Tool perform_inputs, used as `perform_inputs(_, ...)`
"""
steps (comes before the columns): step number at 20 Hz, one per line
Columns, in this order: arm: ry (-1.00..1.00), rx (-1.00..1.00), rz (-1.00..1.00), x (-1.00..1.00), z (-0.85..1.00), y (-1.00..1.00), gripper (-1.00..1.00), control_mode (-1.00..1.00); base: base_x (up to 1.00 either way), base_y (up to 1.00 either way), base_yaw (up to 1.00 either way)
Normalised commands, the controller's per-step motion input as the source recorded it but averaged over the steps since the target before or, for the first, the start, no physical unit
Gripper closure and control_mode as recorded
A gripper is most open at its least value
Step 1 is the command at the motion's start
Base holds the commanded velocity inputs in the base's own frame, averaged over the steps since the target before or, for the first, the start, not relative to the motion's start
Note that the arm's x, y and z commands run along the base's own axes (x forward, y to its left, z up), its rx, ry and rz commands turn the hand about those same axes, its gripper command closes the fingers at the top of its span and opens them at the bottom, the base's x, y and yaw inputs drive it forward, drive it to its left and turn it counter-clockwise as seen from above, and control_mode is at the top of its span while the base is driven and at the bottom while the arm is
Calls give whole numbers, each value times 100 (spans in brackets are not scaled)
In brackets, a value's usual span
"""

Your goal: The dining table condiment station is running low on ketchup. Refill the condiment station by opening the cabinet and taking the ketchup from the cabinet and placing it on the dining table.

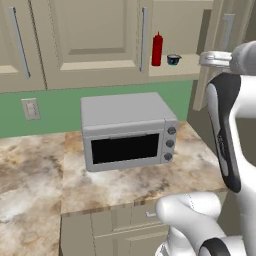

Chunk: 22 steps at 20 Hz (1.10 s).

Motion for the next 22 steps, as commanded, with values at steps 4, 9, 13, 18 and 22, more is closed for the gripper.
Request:
perform_inputs(4,2,0,-2,-79,41,-4,-100,-100,0,0,0)
perform_inputs(9,3,-15,3,-49,54,38,-100,-100,0,0,0)
perform_inputs(13,12,-33,10,-12,25,91,-100,-100,0,0,0)
perform_inputs(18,24,-43,10,0,-14,79,-100,-100,0,0,0)
perform_inputs(22,28,-43,3,5,-28,46,-100,-100,0,0,0)
